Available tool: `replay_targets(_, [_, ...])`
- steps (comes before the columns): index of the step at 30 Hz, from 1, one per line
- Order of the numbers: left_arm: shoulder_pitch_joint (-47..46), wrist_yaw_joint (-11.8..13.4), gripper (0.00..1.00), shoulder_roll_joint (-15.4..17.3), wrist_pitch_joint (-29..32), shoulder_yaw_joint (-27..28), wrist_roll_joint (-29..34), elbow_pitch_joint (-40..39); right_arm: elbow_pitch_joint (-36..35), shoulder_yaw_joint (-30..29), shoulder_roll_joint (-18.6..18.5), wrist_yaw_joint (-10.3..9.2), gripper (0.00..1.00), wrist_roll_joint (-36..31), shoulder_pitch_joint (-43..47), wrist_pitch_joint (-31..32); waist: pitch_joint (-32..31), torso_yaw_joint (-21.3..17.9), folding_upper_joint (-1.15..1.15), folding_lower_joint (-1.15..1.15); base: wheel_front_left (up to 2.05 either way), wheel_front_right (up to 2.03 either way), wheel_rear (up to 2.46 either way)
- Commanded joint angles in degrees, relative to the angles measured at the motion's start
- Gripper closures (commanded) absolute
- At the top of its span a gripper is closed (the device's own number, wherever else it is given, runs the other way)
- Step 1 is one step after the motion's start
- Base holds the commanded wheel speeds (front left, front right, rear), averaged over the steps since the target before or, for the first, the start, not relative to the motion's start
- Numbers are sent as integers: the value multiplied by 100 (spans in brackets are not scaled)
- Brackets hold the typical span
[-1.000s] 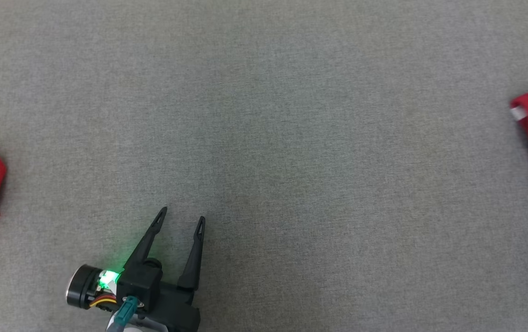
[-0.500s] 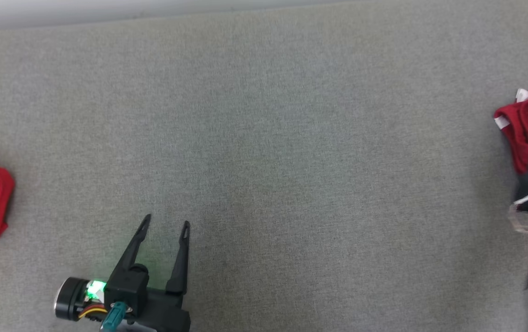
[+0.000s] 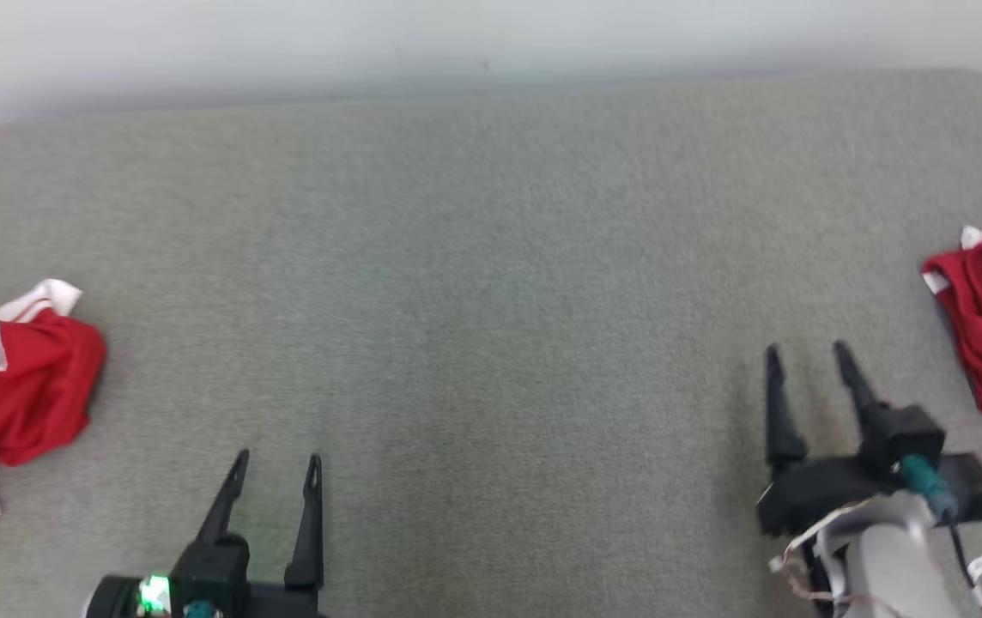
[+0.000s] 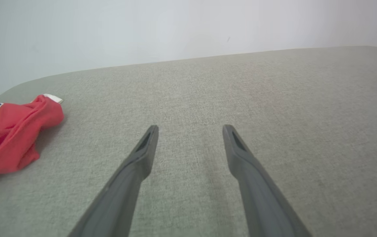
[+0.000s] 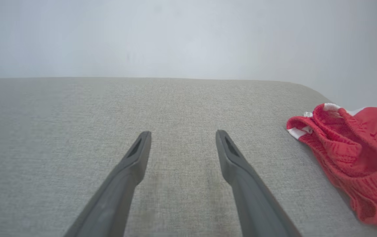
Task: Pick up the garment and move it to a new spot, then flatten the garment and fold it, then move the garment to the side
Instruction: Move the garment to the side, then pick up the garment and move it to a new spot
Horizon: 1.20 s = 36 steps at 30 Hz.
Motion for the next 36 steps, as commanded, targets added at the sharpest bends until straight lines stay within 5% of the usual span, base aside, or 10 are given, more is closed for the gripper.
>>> replay_targets(1, [122,19,0,-23,-18,26,4,31,-32,101,20,1,0,135,139,0,-266,207,1,1,0,0,0])
replay_targets(17, [762,84,0,-62,-18,564,-6,58,-292,1079,72,1,0,1099,917,-1,-1210,359,1,1,0,0,0])
replay_targets(36, [1058,108,0,-80,-18,991,-49,-94,-285,1130,75,1,0,1174,1131,-1,-1535,252,1,1,0,0,0])
